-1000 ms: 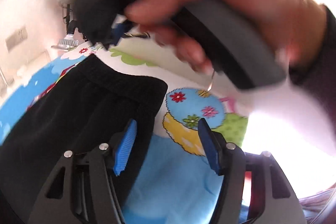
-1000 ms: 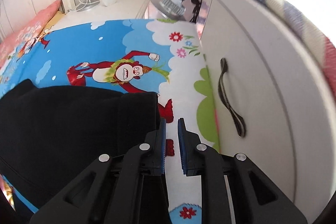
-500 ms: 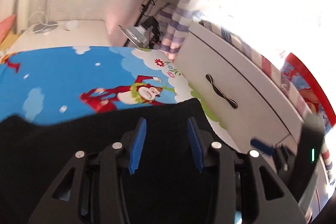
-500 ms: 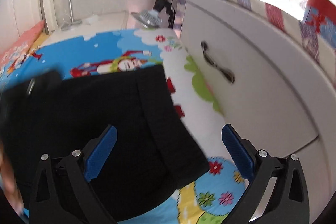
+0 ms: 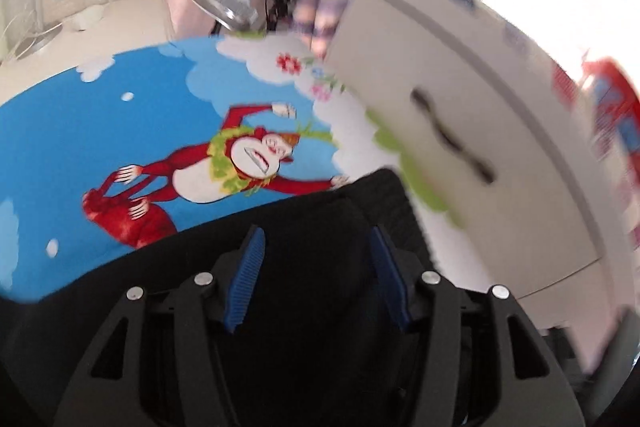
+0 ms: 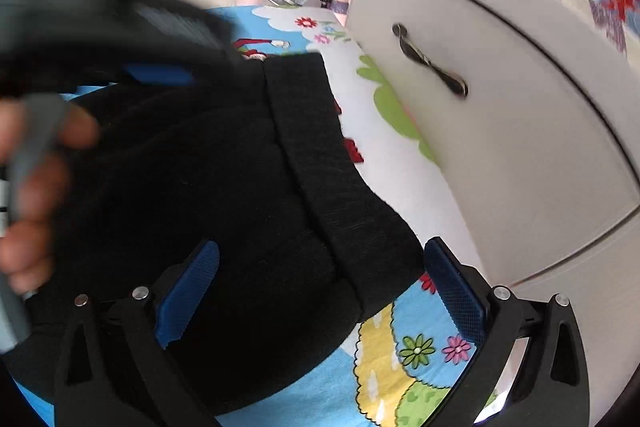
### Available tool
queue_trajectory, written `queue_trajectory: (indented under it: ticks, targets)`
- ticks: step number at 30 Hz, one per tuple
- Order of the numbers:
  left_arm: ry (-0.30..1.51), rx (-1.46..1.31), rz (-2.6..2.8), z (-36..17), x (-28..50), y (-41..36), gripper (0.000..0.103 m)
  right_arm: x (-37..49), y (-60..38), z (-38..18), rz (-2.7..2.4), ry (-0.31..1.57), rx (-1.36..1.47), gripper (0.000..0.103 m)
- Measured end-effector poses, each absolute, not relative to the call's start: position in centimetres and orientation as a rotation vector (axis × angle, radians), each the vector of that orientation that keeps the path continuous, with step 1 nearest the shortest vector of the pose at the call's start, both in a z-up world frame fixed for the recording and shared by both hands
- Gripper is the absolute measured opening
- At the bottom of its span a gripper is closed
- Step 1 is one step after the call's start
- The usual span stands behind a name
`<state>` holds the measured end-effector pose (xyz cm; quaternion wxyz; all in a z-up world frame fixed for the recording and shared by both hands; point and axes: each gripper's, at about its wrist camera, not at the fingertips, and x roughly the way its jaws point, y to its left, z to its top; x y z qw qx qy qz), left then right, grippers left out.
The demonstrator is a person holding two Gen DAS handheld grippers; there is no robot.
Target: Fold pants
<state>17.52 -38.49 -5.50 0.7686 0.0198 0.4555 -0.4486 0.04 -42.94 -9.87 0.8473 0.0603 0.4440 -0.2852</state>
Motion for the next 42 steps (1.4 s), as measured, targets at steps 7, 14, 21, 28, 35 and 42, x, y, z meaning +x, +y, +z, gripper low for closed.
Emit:
queue_trajectory:
  ticks: [7,14,21,28,35,42]
  targets:
    - [0.821,-0.234,-0.93,-1.8,12.1,-25.7,0.073,-1.8,-42.2,-8.0,-0.628,0.848,0.124,0.075]
    - [0.779,-0.168,-0.822,-2.6,6.6,-18.0,0.077,-4.5,-36.1,-3.6,-0.701,0.582,-0.063,0.073]
    - [0.74,-0.138,-0.757,-3.3,5.0,-13.9,0.079,-5.4,-33.0,-3.0,-0.731,0.488,-0.132,0.096]
    - [0.711,-0.16,-0.699,-3.5,3.7,-10.5,0.081,-6.7,-31.1,-1.9,-0.79,0.345,-0.224,0.04]
    - [0.58,-0.09,-0.635,-2.3,2.8,-10.5,0.086,-8.6,-27.8,-1.0,-0.837,0.168,-0.383,0.065]
    - [0.527,-0.046,-0.622,-1.5,2.2,-11.2,0.086,-10.3,-25.5,-1.8,-0.913,-0.031,-0.557,0.097]
